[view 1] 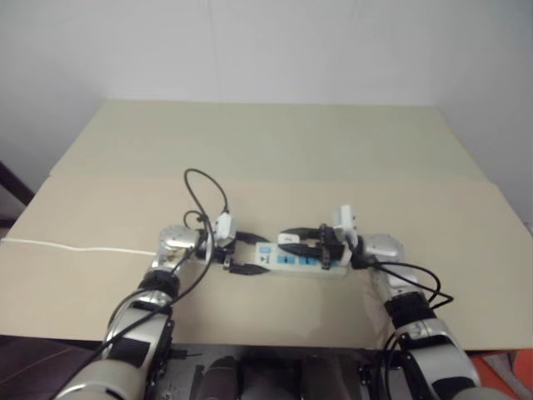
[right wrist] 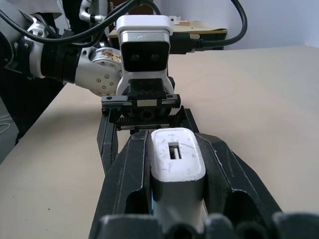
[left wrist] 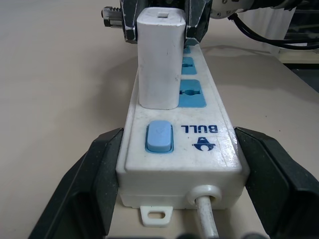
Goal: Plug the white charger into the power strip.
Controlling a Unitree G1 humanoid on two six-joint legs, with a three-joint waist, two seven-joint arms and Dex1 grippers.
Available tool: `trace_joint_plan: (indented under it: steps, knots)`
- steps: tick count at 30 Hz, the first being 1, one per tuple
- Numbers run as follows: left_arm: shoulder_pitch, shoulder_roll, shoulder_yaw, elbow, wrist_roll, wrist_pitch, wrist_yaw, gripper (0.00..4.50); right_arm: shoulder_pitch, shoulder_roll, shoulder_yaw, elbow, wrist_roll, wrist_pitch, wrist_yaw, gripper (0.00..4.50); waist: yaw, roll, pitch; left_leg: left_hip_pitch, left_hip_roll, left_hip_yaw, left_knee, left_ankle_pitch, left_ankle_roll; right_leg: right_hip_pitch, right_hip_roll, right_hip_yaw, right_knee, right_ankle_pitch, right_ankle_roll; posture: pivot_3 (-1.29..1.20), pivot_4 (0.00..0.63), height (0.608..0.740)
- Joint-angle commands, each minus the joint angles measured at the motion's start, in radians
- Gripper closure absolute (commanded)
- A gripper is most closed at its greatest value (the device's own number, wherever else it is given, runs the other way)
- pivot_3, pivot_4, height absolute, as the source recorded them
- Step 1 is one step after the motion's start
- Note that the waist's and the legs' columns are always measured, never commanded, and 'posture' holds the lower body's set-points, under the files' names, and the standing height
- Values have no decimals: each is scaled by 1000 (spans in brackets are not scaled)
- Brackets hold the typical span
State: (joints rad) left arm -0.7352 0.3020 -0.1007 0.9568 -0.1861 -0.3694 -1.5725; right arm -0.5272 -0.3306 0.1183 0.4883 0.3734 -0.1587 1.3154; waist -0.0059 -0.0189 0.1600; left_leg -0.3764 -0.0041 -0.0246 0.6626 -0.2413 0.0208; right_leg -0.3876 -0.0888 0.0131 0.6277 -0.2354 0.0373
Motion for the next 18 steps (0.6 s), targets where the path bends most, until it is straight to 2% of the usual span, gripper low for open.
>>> trace_joint_plan:
  steps: [1,2,4,13,14,16,18]
  knots:
    - [-5,-13,-10,-23,8,-5,-9,1279,41,-10,32,43,-79,-29,-14,3385,0,0,0,0,0,0,0,0,0,0,0,0,0,0,0,0,150,740]
    - [-5,-14,-10,-21,9,-6,-7,1279,44,-11,31,41,-81,-41,-16,3385,0,0,0,0,0,0,0,0,0,0,0,0,0,0,0,0,150,740]
    - [-6,-16,-10,-19,12,-9,-4,1279,51,-16,28,34,-79,-58,-18,2668,1,0,0,0,0,0,0,0,0,0,0,0,0,0,0,0,150,740]
    - [-14,-17,-7,-5,17,-7,2,1279,69,-55,9,-52,-64,-41,-13,9,7,0,0,-1,0,0,0,0,0,0,0,0,-1,0,0,0,150,740]
    - [-17,-16,-7,-3,15,8,-4,1279,73,-62,8,-63,-61,-39,-10,9,7,0,0,-1,0,0,0,0,0,0,0,0,-1,0,0,0,150,740]
    - [-16,-18,1,-5,8,-14,-5,534,77,-72,4,-77,-63,-46,-16,0,6,0,0,-2,0,0,0,0,0,0,0,0,-1,0,0,0,150,740]
    - [-8,-24,25,-21,-21,-36,-13,12,80,-80,-3,-89,-63,-51,-25,0,4,0,0,-2,0,0,0,0,0,-1,0,0,-1,0,0,0,150,740]
